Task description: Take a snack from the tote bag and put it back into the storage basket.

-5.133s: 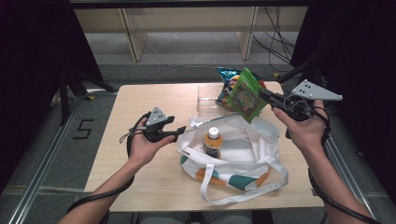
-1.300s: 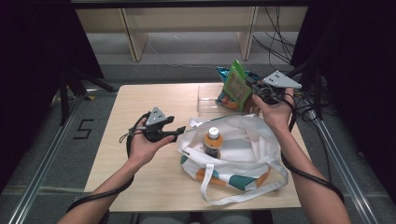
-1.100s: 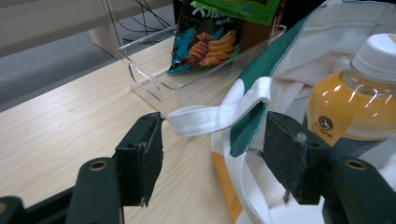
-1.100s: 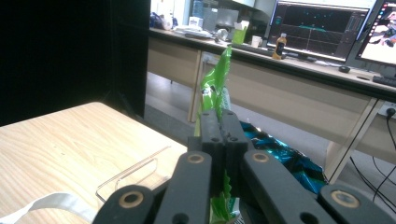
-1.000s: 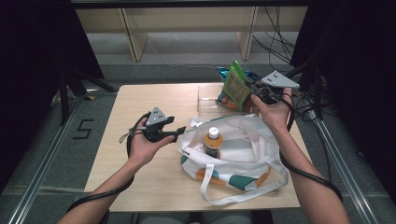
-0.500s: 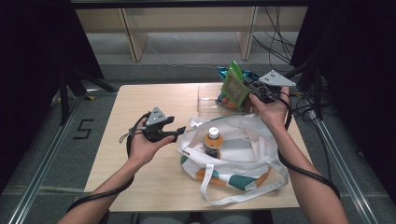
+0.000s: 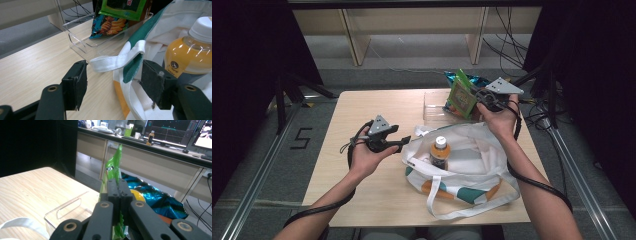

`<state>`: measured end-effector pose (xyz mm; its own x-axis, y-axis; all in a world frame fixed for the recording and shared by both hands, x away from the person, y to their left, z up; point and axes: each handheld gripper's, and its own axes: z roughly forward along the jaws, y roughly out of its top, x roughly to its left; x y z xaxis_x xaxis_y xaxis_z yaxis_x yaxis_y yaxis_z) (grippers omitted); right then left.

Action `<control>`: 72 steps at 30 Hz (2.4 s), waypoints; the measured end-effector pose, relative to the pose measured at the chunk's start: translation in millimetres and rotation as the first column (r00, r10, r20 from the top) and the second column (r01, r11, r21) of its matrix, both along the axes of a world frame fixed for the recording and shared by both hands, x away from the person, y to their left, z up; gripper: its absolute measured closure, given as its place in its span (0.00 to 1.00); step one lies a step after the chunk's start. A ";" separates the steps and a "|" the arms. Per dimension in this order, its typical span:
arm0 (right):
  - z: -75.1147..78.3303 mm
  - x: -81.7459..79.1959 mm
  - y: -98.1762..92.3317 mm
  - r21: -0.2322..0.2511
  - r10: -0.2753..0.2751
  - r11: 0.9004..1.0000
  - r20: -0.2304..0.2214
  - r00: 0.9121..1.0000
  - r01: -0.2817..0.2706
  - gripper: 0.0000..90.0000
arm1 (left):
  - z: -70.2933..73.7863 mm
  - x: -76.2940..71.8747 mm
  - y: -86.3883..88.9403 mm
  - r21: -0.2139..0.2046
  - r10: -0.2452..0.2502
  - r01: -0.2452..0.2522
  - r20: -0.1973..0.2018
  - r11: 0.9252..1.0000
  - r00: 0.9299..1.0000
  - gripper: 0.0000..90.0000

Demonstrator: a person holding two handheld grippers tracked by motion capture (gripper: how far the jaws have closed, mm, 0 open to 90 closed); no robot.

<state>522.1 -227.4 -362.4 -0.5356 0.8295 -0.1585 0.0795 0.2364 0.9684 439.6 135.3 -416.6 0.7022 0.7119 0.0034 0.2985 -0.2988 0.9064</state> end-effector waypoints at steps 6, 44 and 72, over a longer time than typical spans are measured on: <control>-5.5 1.6 0.6 -0.003 -0.008 1.000 -0.013 1.000 0.008 1.00 | -0.8 0.2 -0.2 0.000 0.003 -0.003 -0.001 1.000 1.000 0.41; -7.8 11.0 5.7 -0.110 -0.033 0.993 0.027 0.999 0.036 1.00 | -2.7 0.8 0.0 0.008 0.002 -0.002 -0.007 1.000 1.000 0.41; -4.4 13.2 6.1 -0.172 -0.045 0.983 0.091 0.995 0.060 1.00 | -3.2 0.1 -1.3 0.010 0.000 0.000 -0.007 1.000 1.000 0.41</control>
